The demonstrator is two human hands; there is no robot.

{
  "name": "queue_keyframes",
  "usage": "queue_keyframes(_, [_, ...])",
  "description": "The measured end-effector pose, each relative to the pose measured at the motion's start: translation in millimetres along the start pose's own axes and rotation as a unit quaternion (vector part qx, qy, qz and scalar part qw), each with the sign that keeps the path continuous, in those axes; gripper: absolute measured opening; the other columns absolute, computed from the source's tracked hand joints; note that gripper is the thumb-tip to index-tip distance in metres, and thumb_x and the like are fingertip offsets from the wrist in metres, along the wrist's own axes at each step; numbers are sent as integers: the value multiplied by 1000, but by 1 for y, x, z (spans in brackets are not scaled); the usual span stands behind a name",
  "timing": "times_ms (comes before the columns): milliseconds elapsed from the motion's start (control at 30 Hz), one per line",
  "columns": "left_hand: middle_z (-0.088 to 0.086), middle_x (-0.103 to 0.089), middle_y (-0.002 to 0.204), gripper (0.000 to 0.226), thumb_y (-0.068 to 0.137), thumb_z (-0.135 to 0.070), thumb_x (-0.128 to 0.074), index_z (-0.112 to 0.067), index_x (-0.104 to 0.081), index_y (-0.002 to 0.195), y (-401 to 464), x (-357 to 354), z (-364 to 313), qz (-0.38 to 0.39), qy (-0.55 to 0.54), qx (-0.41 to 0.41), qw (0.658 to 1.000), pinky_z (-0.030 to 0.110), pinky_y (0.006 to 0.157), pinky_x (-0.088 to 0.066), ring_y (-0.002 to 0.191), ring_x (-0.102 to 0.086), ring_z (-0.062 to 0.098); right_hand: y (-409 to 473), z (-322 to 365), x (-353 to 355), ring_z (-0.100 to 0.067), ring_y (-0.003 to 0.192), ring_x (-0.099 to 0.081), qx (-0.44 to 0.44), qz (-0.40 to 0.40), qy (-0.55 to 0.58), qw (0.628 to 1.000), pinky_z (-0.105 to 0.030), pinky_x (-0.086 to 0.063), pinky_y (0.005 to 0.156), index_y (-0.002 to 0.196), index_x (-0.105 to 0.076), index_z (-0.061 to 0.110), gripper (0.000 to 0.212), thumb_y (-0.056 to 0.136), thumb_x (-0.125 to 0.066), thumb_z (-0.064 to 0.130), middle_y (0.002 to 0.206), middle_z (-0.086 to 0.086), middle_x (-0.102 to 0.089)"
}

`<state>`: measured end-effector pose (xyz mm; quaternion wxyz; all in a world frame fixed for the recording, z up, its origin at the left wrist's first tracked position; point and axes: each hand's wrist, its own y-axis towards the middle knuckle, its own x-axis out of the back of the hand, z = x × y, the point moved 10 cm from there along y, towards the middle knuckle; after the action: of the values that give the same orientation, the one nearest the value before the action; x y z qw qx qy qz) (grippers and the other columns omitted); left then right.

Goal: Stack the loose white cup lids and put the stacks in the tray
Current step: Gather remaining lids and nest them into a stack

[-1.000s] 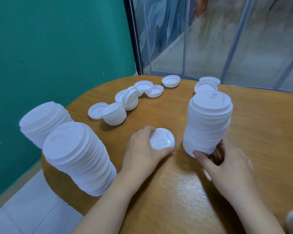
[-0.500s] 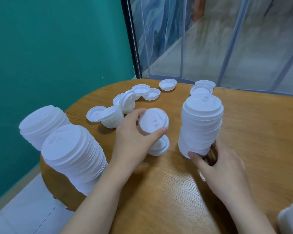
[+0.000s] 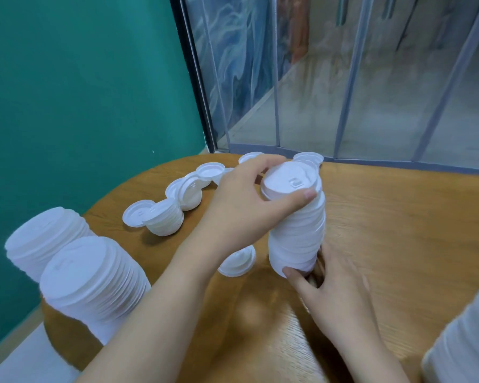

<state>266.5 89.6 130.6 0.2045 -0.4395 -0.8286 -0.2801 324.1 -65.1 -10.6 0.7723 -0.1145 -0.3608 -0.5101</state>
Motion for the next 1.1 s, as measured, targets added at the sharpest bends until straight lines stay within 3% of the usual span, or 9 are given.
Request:
queue_keyframes(100, [-32,-64,109,47,77,-56,-83,-48,-60,116,3,-7,3,21,10,2,1000,3,83,-43,105,-56,-18,0,0,0,-16,103,-58,-1,0,-3,1000,-45,-47,89,113,-55,38,47,75,-72,59,98,18,-61])
queue_keyframes(333, [-32,-60,115,66,78,-57,-82,-37,-59,136,4,-18,11,57,26,2,998,3,81,-44,106,-52,-20,-2,1,2,-10,95,-55,-1,-6,12,1000,-44,-44,93,113,-55,41,43,77,-73,57,92,20,-60])
queue_keyframes(433, [-35,-59,109,51,78,-53,-84,-49,-56,121,3,-20,14,67,23,8,997,-1,79,-41,103,-51,-23,-2,2,3,-9,95,-55,0,-8,12,1000,-44,-45,94,115,-55,40,44,77,-73,56,92,20,-60])
queue_keyframes(500, [-32,-60,112,53,77,-58,-82,-54,-53,120,1,-17,14,58,1,15,998,3,82,-43,106,-53,-19,-2,2,3,-10,96,-55,0,-9,12,1000,-43,-44,94,114,-55,40,44,77,-73,56,93,20,-60])
queue_keyframes(600, [-25,-59,127,74,75,-78,-63,-42,-51,139,-7,-1,26,-10,-22,15,1000,15,95,-46,116,-55,-10,-1,3,2,-10,98,-56,1,-2,7,1000,-43,-43,95,115,-55,41,45,77,-72,58,94,20,-61])
queue_keyframes(667, [-22,-62,124,62,85,-74,-56,-36,-57,134,-21,9,47,-51,-36,33,998,23,98,-49,115,-57,-6,-1,3,3,-10,99,-55,2,-3,8,1000,-41,-41,94,115,-55,41,45,77,-72,58,96,21,-60])
queue_keyframes(767, [-24,-60,125,44,94,-58,-63,-34,-60,131,-46,7,92,-48,36,90,994,30,104,-48,117,-55,-6,-2,4,3,-9,100,-54,4,-5,7,1000,-38,-39,94,113,-55,40,43,78,-73,58,96,23,-59])
queue_keyframes(933, [-20,-44,140,74,85,-69,-64,-33,-46,147,-65,-12,135,26,201,117,972,25,111,-25,133,-35,5,-2,3,1,-12,98,-54,1,-3,2,1000,-40,-40,93,108,-53,40,41,77,-72,60,95,20,-60])
queue_keyframes(1100, [-17,-50,137,73,84,-69,-67,-31,-47,144,-67,-11,142,22,241,110,964,24,104,-23,129,-41,8,-2,3,1,-13,95,-55,-3,-2,0,1000,-44,-43,92,104,-54,38,40,77,-71,61,91,18,-60])
